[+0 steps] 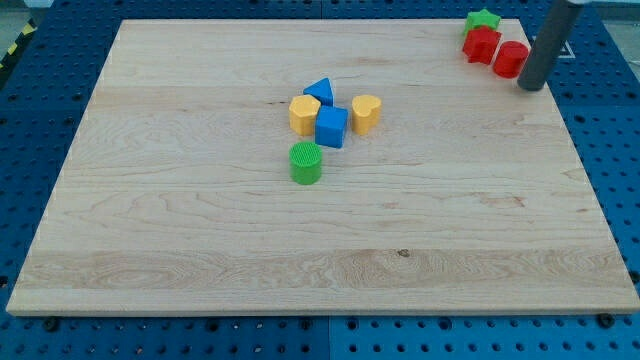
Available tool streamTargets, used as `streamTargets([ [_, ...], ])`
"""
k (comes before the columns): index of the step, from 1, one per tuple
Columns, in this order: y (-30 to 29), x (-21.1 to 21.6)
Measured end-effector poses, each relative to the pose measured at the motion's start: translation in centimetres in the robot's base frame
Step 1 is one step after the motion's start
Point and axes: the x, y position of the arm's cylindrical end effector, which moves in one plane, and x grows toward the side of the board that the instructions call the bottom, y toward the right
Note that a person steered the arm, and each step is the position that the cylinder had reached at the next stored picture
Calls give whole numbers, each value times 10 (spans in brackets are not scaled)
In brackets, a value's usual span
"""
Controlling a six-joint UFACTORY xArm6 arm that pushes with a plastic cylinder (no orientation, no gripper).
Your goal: Push the green circle closer to the bottom side of the red star
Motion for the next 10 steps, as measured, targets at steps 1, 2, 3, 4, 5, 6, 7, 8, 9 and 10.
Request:
streamTargets([
  [1, 3, 83],
  [2, -23, 146],
  [3, -101, 173],
  [4, -196, 176],
  [5, -301, 175],
  [6, -386, 145],
  [7, -396, 94],
  [8, -382, 89],
  [9, -357, 92],
  [10, -336, 108],
])
